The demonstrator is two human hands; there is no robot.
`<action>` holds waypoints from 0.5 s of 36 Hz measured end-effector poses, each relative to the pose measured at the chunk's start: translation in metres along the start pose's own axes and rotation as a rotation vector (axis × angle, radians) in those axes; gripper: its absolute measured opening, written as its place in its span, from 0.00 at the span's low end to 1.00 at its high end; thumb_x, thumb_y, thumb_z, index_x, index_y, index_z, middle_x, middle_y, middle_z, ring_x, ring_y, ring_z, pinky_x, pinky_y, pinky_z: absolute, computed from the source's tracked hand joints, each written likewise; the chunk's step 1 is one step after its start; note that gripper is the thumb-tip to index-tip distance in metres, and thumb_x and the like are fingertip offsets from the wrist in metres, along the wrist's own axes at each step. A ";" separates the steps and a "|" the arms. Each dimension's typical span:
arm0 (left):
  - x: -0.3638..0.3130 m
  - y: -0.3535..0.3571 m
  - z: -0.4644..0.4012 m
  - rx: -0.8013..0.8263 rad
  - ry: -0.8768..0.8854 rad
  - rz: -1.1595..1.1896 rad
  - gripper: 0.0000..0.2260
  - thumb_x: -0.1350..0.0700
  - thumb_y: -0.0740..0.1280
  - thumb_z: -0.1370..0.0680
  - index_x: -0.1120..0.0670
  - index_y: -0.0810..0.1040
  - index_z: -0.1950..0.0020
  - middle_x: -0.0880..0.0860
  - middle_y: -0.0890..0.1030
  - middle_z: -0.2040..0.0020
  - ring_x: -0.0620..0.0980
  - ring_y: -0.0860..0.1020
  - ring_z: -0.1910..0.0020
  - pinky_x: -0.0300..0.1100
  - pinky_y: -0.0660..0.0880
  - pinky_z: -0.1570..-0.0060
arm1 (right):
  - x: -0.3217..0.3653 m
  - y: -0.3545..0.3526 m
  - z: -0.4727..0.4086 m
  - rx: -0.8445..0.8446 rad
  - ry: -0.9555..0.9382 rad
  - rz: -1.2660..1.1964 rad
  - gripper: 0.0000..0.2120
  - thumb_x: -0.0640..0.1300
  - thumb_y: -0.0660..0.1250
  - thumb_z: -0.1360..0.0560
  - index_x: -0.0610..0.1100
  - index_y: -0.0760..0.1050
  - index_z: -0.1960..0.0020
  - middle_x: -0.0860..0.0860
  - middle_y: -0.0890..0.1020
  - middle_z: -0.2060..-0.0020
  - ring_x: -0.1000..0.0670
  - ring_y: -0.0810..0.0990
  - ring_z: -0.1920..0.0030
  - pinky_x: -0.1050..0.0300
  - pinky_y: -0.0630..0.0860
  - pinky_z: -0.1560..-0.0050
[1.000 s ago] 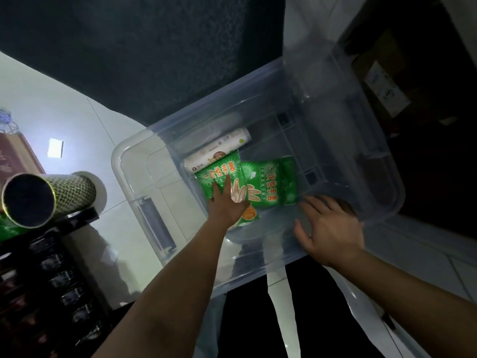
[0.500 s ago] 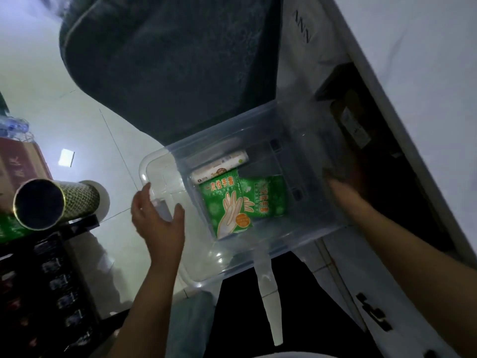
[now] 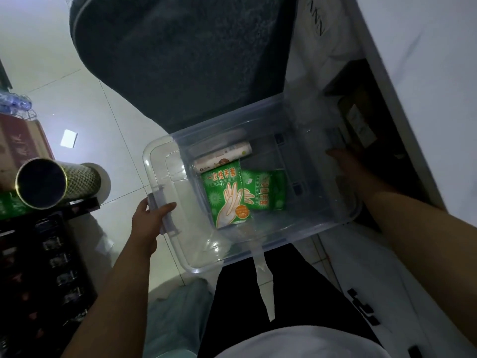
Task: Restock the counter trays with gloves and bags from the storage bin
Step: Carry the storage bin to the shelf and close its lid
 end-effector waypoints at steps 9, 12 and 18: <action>-0.031 -0.003 0.019 -0.253 0.172 -0.230 0.20 0.65 0.71 0.28 0.56 0.78 0.36 0.58 0.82 0.46 0.60 0.81 0.49 0.55 0.80 0.46 | 0.006 -0.007 0.027 -0.106 -0.061 0.016 0.30 0.43 0.75 0.32 0.44 0.70 0.32 0.42 0.78 0.39 0.43 0.79 0.46 0.47 0.79 0.46; -0.040 -0.015 0.028 -0.378 0.208 -0.274 0.21 0.63 0.68 0.26 0.51 0.77 0.34 0.56 0.82 0.46 0.57 0.80 0.51 0.41 0.75 0.64 | 0.008 0.000 0.041 -0.133 -0.066 0.090 0.20 0.37 0.73 0.30 0.38 0.77 0.38 0.41 0.81 0.48 0.47 0.79 0.57 0.63 0.75 0.66; -0.013 -0.056 0.016 -0.342 0.027 -0.176 0.21 0.68 0.64 0.25 0.57 0.74 0.32 0.66 0.77 0.49 0.57 0.74 0.59 0.42 0.69 0.63 | 0.000 0.049 0.080 0.255 0.119 -0.022 0.08 0.50 0.70 0.26 0.46 0.82 0.53 0.48 0.87 0.58 0.50 0.85 0.66 0.64 0.77 0.73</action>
Point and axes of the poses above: each hand's wrist, its own z-axis away from the middle knuckle, its own y-axis out of the palm, x = y × z, the point moved 7 cm from there along -z, towards the middle knuckle
